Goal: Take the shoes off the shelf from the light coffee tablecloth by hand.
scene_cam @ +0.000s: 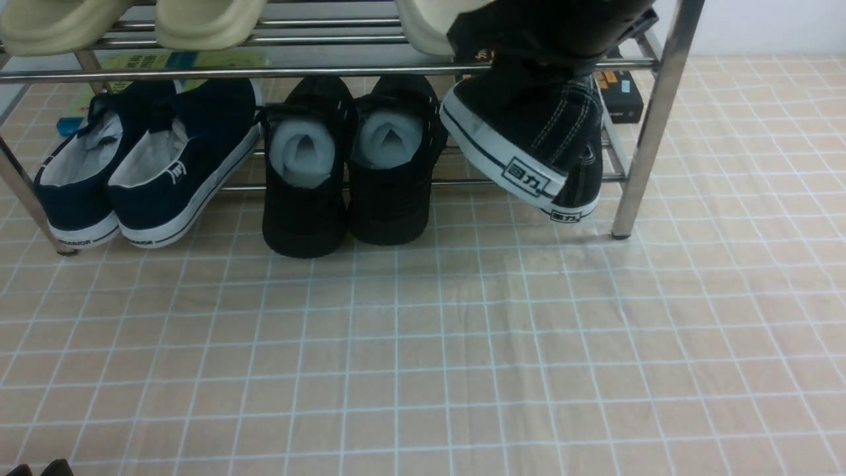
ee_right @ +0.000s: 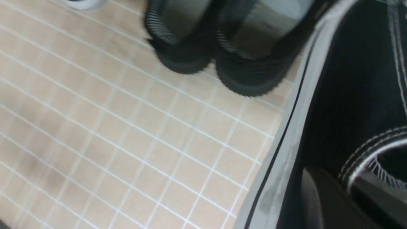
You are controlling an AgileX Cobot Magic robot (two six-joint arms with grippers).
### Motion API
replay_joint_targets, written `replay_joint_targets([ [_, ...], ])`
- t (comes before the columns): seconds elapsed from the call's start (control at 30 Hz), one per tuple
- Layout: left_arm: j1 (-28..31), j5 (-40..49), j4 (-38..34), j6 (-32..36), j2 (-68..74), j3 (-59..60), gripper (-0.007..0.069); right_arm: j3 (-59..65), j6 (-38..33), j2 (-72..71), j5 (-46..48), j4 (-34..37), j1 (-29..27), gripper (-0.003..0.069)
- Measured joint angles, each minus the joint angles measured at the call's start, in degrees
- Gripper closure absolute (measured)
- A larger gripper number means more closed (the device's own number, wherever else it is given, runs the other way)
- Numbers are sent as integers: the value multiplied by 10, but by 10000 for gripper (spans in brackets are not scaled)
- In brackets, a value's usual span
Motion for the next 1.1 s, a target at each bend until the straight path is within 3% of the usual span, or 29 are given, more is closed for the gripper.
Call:
replay_joint_targets([
  [0.17,0,0,0,0,0,0,384,14,1,-49,0,13,3,652],
  [0.47,0,0,0,0,0,0,384,230,13,-187,-1,6,73,652],
  [0.77,0,0,0,0,0,0,384,350,37,-157,-4,6,125,652],
  [0.9,0,0,0,0,0,0,384,352,58,-121,-45,-25,126,652],
  [1.1,0,0,0,0,0,0,384,352,104,-63,-129,-131,126,652],
])
